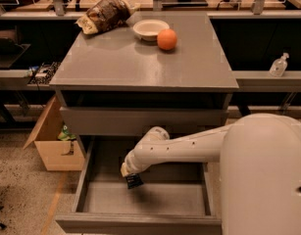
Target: Pick rxbar blueberry from middle drawer and place on counter
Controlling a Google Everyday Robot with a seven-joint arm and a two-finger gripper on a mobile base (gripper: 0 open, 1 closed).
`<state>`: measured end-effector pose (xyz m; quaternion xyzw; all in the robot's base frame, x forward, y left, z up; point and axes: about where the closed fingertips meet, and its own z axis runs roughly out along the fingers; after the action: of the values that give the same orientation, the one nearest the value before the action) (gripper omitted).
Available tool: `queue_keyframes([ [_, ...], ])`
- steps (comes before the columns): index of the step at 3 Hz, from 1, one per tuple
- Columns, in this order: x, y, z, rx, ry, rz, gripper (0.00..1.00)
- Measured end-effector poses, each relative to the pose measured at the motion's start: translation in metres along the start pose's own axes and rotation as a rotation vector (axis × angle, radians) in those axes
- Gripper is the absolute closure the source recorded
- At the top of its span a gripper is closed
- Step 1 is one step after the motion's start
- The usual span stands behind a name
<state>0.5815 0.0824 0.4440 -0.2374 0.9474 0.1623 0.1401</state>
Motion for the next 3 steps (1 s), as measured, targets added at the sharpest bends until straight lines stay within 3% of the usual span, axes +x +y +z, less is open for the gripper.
queue_keyframes([
  [1,0.003,-0.003,-0.003,-0.01,-0.001,-0.058,1.0],
  [3,0.005,-0.004,-0.016,-0.037,-0.021,-0.08,1.0],
])
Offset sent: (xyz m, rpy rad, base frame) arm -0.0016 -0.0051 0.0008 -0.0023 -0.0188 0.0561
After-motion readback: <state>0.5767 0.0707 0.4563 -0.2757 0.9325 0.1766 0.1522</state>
